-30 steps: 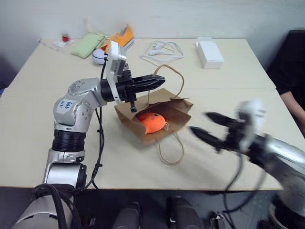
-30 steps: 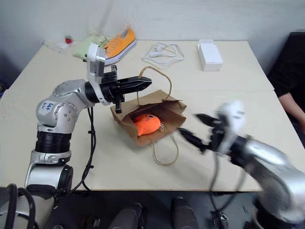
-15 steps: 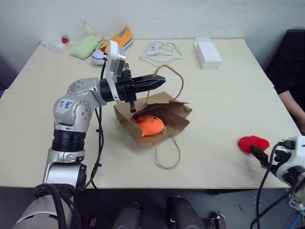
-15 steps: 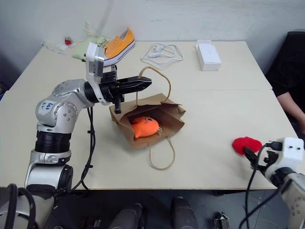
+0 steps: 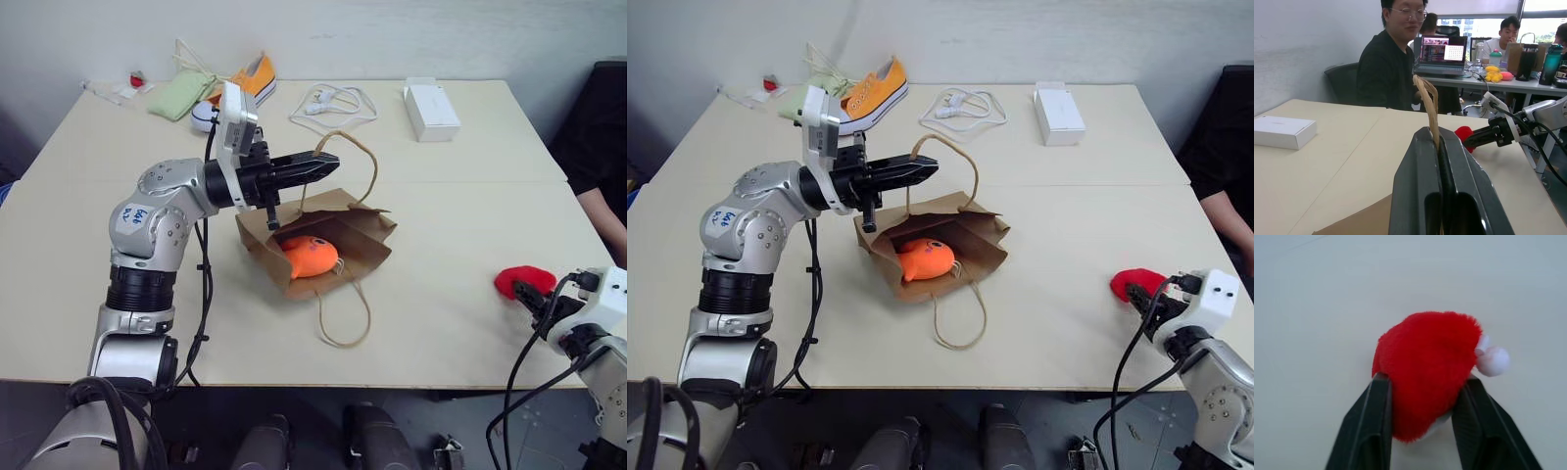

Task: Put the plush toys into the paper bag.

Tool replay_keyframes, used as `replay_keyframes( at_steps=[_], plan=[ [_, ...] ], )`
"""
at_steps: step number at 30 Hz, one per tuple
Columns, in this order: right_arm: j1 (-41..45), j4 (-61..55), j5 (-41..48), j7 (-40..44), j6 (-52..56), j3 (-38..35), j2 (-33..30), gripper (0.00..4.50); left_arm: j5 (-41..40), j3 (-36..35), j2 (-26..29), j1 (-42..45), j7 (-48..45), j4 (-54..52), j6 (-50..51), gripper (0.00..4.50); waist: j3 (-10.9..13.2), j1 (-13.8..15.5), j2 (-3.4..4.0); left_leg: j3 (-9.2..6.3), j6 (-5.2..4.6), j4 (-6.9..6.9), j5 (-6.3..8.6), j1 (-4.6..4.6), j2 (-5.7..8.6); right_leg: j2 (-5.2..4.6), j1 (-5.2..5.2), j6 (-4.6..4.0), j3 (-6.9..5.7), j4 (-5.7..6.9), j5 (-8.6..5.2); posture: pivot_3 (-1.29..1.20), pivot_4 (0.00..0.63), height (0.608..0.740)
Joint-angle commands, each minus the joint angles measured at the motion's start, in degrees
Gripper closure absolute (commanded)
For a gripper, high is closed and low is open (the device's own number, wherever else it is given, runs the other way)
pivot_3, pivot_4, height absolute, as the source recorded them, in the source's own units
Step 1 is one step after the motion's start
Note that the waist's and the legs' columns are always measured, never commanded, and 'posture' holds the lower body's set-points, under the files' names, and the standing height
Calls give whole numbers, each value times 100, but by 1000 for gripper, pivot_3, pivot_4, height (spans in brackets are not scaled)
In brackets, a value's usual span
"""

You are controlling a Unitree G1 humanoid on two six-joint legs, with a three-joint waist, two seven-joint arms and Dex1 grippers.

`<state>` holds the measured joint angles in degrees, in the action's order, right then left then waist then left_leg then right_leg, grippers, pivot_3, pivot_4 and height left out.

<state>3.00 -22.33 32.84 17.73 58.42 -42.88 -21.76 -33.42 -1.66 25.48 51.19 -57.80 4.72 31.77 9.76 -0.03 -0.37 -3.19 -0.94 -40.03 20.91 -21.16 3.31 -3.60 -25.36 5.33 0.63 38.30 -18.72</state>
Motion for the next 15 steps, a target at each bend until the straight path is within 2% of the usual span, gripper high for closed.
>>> replay_keyframes(
  at_steps=[1,3,5,7,11,15],
  plan=[
    [-11,-952,625,569,-159,479,-282,4015,12,-72,50,63,25,-220,-116,4500,1,-1,1,0,0,0,0,0,0,0,0,0,0,0,0,0,150,740],
    [-21,-1434,992,937,-161,989,-367,4379,18,-62,44,75,38,-215,-122,4500,1,-30,1,0,0,2,0,0,-2,3,-2,0,0,1,0,0,150,740],
    [127,-1833,1319,1137,-116,1753,-319,4423,11,-50,42,79,46,-236,-111,4500,1,-44,1,0,2,3,-1,2,-6,8,-3,0,0,1,0,0,150,740],
    [478,-1790,1230,1067,-180,2549,-166,4423,10,-34,61,100,11,-228,-116,4500,1,-43,1,-1,3,3,-1,1,-8,9,-2,0,0,0,0,0,150,740],
    [1680,-765,568,609,-413,3822,380,4423,-30,-24,71,176,28,-274,-47,4500,1,-32,1,-2,2,-5,-1,-1,-3,4,-3,-3,-1,-5,2,0,150,740],
    [2779,525,0,258,-789,4269,900,4423,-188,45,137,77,-82,-645,165,4500,1,-23,1,-13,4,-5,-2,-7,-3,3,-8,-5,-15,-7,3,0,150,740]
  ],
)
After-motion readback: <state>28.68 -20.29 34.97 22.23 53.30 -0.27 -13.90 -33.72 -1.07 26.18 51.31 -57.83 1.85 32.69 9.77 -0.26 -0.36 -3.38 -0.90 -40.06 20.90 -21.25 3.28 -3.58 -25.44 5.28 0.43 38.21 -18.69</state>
